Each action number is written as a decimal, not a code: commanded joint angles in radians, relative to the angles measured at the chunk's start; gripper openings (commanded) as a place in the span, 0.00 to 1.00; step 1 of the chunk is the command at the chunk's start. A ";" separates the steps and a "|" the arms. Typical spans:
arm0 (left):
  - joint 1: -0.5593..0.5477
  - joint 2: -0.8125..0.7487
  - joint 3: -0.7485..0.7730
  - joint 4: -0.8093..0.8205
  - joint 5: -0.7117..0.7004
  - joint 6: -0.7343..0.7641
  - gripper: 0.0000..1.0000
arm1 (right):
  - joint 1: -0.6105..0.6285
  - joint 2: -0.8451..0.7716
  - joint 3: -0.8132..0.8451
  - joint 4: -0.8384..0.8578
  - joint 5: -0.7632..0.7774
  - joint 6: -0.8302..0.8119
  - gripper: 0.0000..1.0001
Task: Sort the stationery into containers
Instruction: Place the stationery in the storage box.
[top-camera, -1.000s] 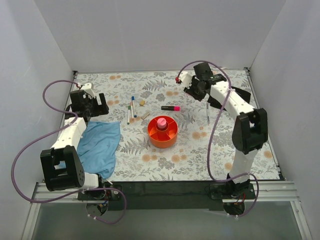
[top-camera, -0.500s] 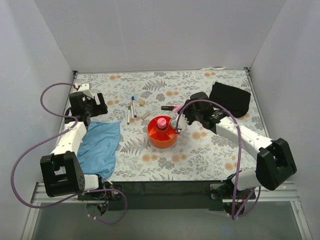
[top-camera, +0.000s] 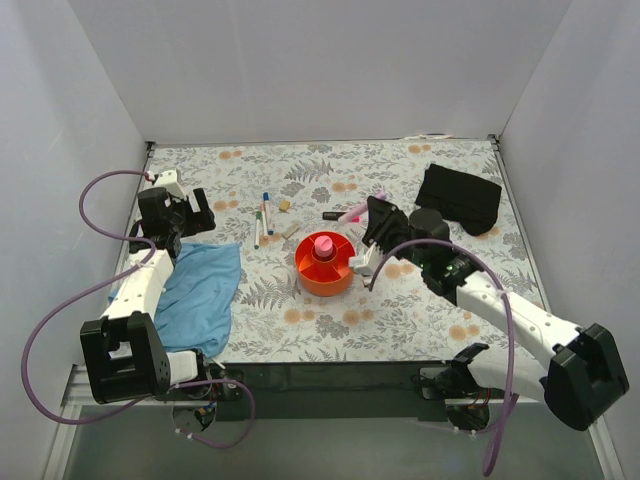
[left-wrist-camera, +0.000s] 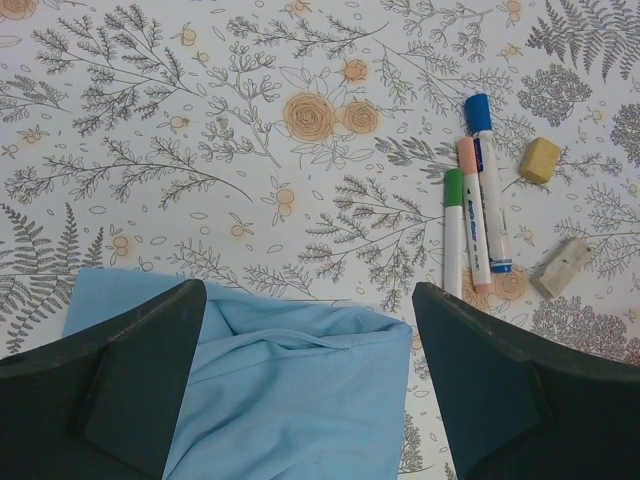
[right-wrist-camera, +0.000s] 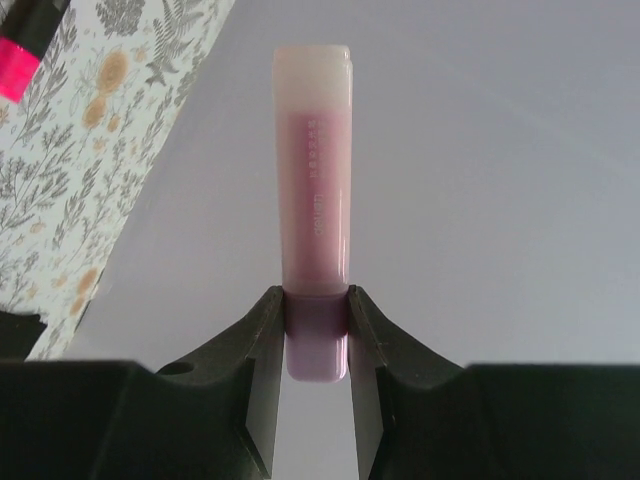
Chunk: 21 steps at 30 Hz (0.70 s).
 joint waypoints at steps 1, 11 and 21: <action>-0.005 -0.046 -0.015 0.016 -0.009 -0.009 0.86 | 0.004 -0.090 -0.168 0.282 -0.133 -0.202 0.01; -0.004 -0.059 -0.058 0.039 -0.022 -0.041 0.86 | 0.004 -0.140 -0.268 0.345 -0.145 -0.287 0.01; -0.004 -0.135 -0.110 0.016 -0.048 -0.032 0.86 | 0.002 -0.061 -0.244 0.314 -0.110 -0.432 0.01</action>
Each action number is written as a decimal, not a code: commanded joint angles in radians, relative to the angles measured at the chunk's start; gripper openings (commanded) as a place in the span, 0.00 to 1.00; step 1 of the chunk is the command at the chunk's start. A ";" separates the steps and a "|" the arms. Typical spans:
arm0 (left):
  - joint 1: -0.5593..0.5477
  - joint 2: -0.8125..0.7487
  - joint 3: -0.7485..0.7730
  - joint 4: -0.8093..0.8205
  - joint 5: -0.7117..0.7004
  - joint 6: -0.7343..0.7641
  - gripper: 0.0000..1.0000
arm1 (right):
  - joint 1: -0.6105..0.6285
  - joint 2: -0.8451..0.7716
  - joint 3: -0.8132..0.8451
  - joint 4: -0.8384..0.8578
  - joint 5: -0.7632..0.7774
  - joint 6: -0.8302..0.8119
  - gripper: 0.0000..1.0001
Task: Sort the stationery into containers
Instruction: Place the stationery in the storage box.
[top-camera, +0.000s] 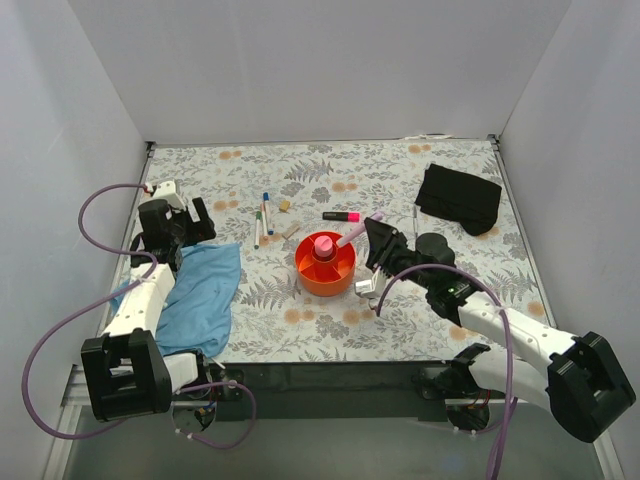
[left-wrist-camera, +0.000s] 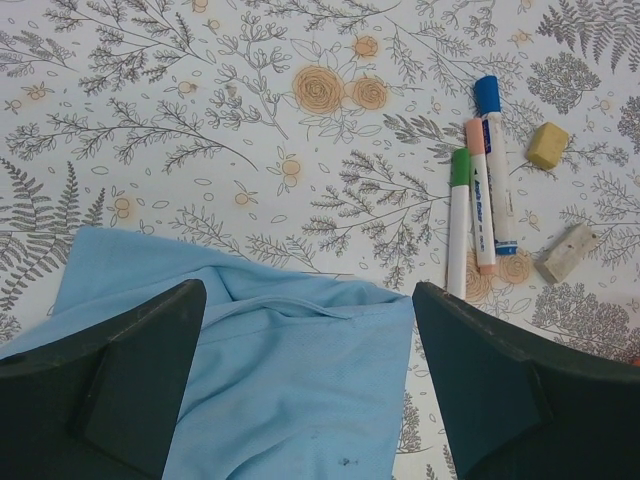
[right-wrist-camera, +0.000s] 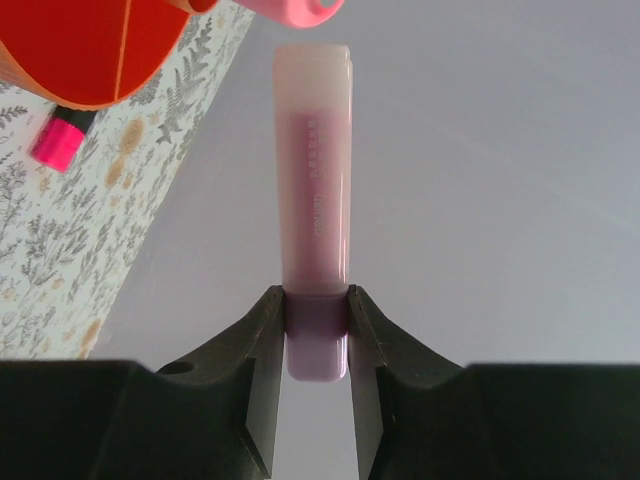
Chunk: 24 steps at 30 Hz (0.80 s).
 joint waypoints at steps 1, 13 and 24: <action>-0.003 -0.049 -0.012 -0.006 -0.024 0.002 0.86 | 0.001 0.060 0.038 0.063 0.044 -0.428 0.01; -0.005 -0.069 -0.032 -0.017 -0.031 -0.009 0.86 | 0.000 0.199 0.121 0.053 0.103 -0.552 0.01; -0.003 -0.066 -0.038 -0.003 -0.038 -0.018 0.86 | 0.001 0.217 0.159 -0.030 0.132 -0.647 0.01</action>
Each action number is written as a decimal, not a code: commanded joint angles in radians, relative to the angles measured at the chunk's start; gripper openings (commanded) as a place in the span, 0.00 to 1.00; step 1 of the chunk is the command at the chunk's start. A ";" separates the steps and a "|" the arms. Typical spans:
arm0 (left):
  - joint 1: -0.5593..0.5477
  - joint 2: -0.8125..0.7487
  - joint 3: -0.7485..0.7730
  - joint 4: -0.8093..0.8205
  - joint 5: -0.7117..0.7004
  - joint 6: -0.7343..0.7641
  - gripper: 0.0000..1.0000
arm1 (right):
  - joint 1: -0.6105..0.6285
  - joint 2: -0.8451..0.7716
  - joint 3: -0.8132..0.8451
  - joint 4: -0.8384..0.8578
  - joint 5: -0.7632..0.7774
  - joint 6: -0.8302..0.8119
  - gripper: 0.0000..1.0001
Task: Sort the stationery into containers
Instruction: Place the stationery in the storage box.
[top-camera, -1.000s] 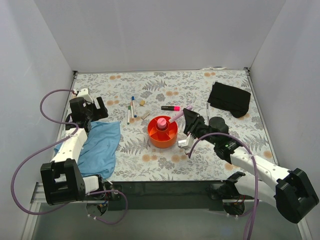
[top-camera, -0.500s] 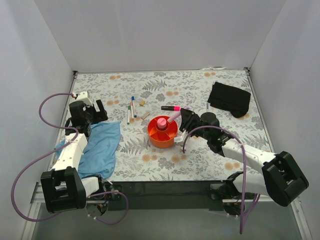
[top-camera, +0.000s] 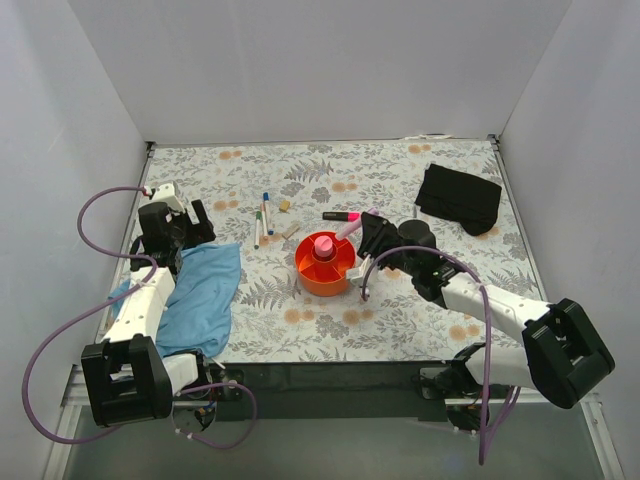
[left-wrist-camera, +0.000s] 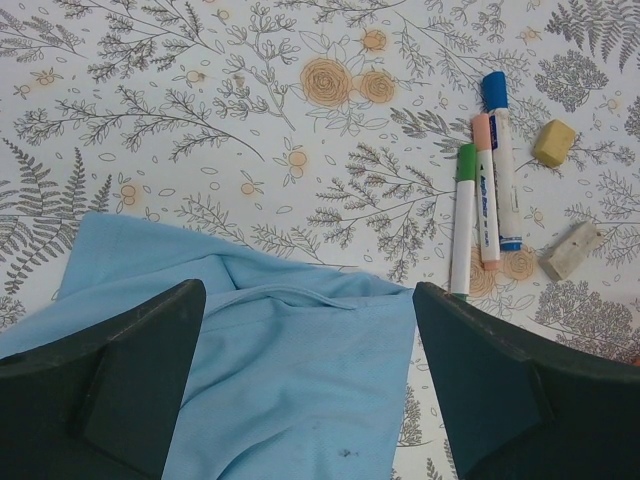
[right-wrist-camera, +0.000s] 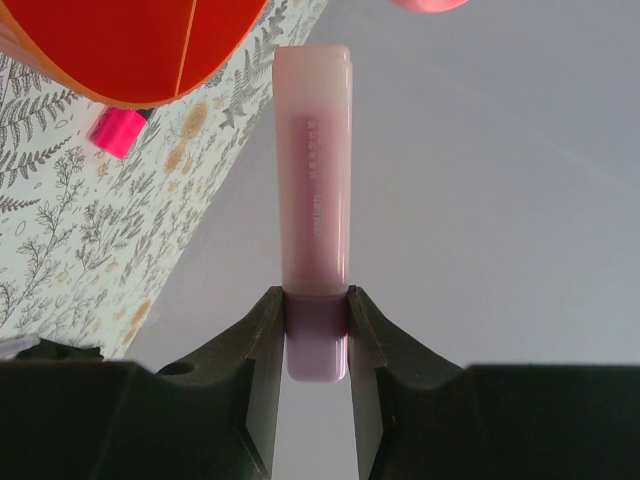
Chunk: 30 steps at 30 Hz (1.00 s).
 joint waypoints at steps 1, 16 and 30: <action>-0.005 -0.032 -0.018 0.010 -0.012 -0.010 0.86 | 0.001 0.023 0.058 0.007 0.038 -0.658 0.01; -0.003 -0.041 -0.035 0.016 -0.037 -0.003 0.87 | 0.010 0.022 0.048 -0.063 -0.018 -0.740 0.01; -0.003 -0.044 -0.039 0.021 -0.040 -0.007 0.87 | 0.037 0.068 0.069 -0.068 0.066 -0.748 0.24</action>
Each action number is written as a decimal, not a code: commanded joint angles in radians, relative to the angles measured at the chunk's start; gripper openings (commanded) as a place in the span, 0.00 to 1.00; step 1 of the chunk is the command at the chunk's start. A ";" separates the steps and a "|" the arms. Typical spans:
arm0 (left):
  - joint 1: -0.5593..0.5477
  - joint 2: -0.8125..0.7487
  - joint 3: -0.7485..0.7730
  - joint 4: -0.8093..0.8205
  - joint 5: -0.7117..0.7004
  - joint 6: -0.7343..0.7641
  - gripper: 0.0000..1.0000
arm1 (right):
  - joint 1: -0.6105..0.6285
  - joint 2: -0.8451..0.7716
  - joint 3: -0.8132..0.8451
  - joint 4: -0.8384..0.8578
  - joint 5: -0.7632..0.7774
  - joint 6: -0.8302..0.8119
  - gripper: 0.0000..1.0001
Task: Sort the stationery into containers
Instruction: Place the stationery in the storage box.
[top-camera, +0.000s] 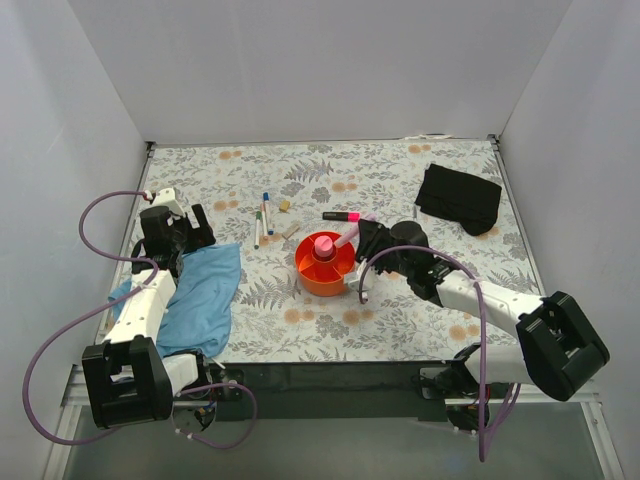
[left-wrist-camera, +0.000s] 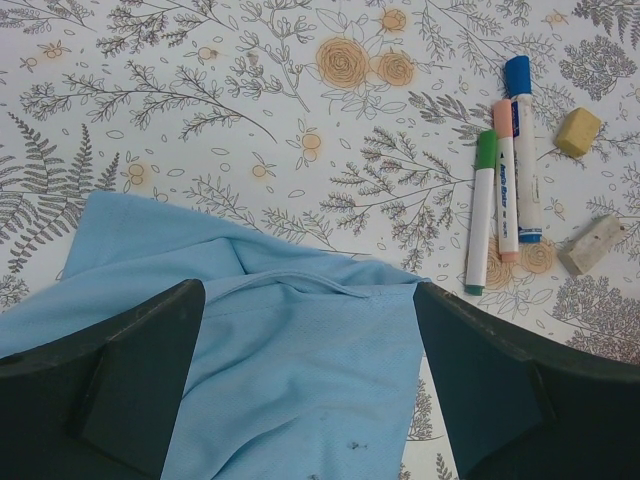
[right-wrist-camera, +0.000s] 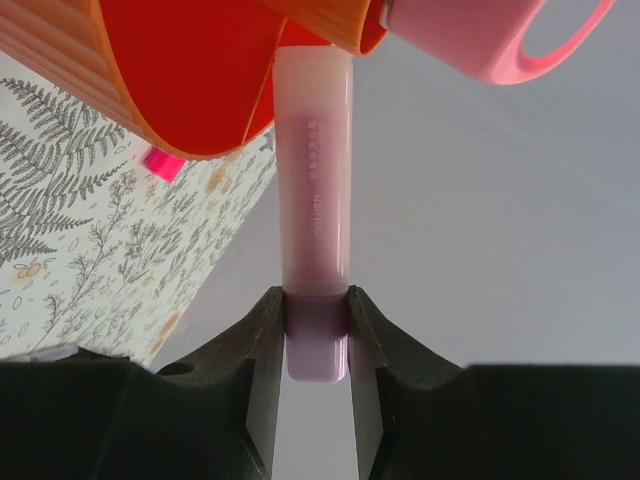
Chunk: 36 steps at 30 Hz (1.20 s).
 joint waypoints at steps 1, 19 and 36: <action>-0.003 -0.036 -0.007 0.021 -0.014 -0.004 0.87 | 0.014 0.041 0.053 0.006 0.066 -0.746 0.23; -0.003 -0.033 -0.017 0.030 -0.008 -0.004 0.87 | 0.090 0.095 0.123 0.081 0.137 -0.615 0.77; -0.002 0.010 0.114 -0.087 0.017 0.028 0.88 | 0.013 0.403 1.218 -0.735 0.494 0.807 0.98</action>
